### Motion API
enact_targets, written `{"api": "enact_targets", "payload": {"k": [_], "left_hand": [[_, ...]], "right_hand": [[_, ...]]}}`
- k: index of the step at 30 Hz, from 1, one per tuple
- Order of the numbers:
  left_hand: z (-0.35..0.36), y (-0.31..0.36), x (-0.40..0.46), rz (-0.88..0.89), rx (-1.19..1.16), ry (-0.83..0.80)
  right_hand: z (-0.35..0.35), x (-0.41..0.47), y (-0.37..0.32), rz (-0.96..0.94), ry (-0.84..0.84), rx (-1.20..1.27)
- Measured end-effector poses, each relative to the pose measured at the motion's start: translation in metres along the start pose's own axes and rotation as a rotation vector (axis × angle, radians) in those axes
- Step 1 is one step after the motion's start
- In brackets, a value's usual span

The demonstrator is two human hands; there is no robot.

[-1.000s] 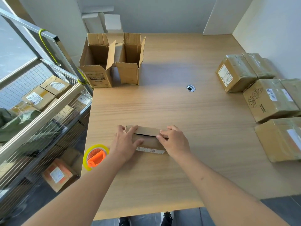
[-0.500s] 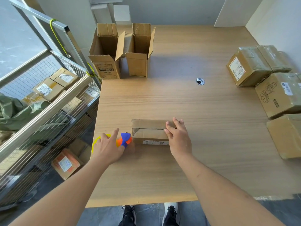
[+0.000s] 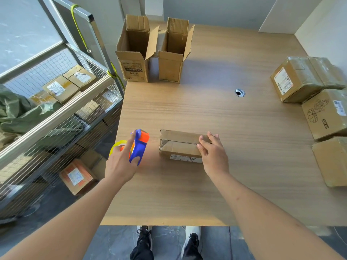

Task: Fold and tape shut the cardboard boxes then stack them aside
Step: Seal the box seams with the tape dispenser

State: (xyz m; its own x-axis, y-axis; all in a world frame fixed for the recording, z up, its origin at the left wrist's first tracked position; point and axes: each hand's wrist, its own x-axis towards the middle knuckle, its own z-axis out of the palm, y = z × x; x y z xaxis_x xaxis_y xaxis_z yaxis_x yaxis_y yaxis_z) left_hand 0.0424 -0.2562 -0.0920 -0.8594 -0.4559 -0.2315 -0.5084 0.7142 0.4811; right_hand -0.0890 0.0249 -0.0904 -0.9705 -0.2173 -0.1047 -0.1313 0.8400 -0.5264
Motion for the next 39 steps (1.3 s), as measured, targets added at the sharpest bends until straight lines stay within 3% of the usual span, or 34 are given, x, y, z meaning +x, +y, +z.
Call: {"api": "enact_targets", "payload": {"k": [4,8,14,19,24,31,39], "left_hand": [[-0.026,0.011,0.002,0.243,-0.113,0.052],[-0.044,0.039,0.009,0.608,0.118,0.047],[-0.034,0.067,0.018,0.817,0.421,-0.073],[-0.022,0.070,0.021,0.841,0.466,-0.103],[-0.024,0.070,0.023,0.834,0.494,-0.153],[-0.024,0.072,0.022,0.828,0.520,-0.164],[-0.025,0.073,0.021,0.790,0.492,-0.181]], "right_hand": [[0.008,-0.009,-0.007,-0.040,-0.035,0.016],[0.016,-0.023,-0.007,-0.126,-0.117,0.115],[0.000,-0.013,0.008,-0.155,-0.271,0.229],[-0.013,-0.002,0.013,-0.165,-0.292,0.231],[-0.027,0.009,0.004,-0.348,-0.146,0.115],[-0.028,0.022,-0.017,-0.358,-0.304,0.253],[-0.025,0.024,-0.014,-0.332,-0.300,0.248]]}}
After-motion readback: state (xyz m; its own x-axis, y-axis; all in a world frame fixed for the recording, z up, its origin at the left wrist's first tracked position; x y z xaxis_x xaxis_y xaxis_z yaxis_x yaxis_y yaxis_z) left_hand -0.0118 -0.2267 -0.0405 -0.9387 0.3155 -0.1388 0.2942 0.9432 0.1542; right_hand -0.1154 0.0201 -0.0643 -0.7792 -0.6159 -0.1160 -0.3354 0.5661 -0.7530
